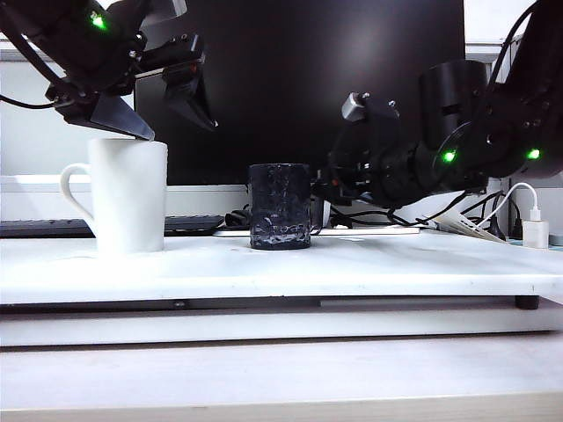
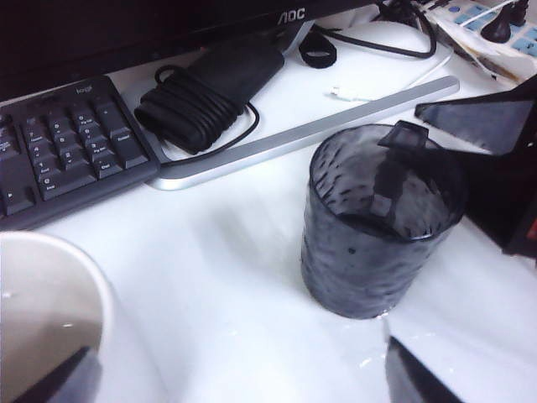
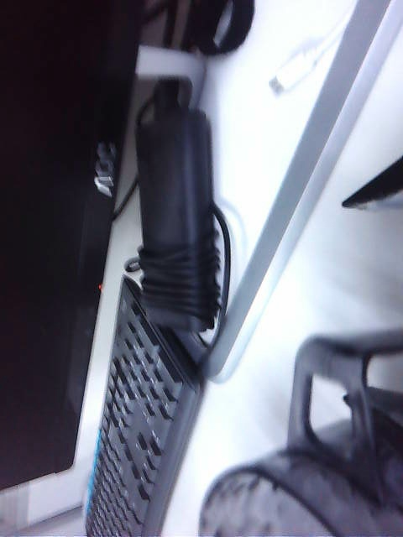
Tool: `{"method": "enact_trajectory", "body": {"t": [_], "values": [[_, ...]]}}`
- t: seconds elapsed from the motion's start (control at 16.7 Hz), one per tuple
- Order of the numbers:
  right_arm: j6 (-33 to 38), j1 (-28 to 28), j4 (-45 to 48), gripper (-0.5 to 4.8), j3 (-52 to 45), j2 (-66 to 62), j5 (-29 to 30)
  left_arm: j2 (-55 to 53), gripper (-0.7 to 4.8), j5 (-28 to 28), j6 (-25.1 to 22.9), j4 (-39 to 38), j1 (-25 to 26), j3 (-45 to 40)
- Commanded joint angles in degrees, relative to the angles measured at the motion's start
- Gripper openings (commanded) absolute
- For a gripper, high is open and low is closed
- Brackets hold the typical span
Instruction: Carefully pick up the black cup and pour some water from the black cup into the white cup.
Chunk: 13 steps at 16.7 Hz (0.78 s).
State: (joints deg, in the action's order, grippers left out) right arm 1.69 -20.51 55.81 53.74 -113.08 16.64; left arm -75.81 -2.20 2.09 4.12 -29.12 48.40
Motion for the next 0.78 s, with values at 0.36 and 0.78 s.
{"method": "enact_trajectory", "body": {"t": [0.36,0.78], "values": [[0.2,-2.0,1.4,0.16,0.1,0.1,-3.0,0.0,4.79,-0.2,0.1,-4.6,-0.1,-0.1],[3.0,-2.1,-1.1,-0.06,0.0,6.4,-1.4,3.3,4.79,-5.2,-3.4,-4.9,0.0,0.1]]}}
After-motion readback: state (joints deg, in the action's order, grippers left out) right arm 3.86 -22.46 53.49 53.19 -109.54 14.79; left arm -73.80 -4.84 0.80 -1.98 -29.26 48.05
